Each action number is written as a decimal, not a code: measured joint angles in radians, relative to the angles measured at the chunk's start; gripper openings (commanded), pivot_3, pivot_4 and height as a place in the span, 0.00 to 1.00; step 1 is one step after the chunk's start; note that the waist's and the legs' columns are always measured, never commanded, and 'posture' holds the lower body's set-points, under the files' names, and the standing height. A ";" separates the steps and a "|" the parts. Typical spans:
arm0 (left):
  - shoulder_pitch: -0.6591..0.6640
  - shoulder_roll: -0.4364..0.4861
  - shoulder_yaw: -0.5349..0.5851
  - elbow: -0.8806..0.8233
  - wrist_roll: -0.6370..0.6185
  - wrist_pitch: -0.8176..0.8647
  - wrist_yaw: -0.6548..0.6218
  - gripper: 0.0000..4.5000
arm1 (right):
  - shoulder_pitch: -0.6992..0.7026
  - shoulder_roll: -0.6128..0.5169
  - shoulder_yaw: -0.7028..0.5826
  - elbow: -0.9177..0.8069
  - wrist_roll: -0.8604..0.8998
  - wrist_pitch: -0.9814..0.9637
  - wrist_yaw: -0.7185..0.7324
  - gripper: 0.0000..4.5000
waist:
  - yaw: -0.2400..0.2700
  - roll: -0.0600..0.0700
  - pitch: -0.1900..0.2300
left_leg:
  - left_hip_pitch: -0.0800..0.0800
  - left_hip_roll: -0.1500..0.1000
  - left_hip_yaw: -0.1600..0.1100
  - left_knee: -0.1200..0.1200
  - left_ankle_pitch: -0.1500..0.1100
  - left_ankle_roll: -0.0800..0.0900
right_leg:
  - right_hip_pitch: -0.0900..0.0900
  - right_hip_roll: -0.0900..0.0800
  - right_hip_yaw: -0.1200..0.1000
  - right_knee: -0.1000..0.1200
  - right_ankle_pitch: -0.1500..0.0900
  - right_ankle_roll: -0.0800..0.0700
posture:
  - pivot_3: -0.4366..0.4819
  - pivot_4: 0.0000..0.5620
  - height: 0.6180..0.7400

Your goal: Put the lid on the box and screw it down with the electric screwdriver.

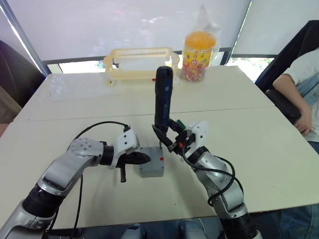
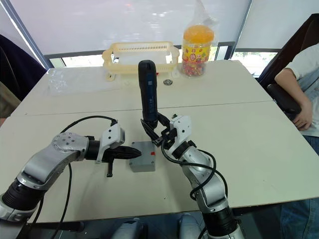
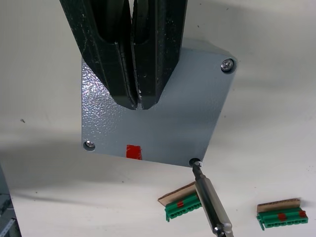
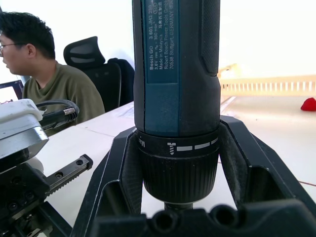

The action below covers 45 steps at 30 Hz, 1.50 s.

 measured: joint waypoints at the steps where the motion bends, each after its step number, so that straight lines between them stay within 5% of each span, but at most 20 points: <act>1: 0.000 0.000 0.000 0.000 0.000 0.000 0.000 0.01 | 0.000 0.000 0.000 0.001 -0.004 -0.004 0.000 0.40 | 0.000 0.000 0.000 | 0.000 0.000 0.000 0.000 0.000 0.000 | 0.000 0.000 0.000 0.000 0.000 0.000 | 0.48 0.27 1.00; 45: 0.010 0.003 -0.001 -0.001 0.002 0.018 0.002 0.01 | 0.003 -0.011 0.030 0.066 -0.065 -0.073 0.025 0.40 | 0.000 0.000 -0.005 | 0.014 0.001 0.000 -0.004 -0.001 0.001 | 0.014 0.000 0.000 -0.004 -0.001 0.000 | 0.48 0.27 1.00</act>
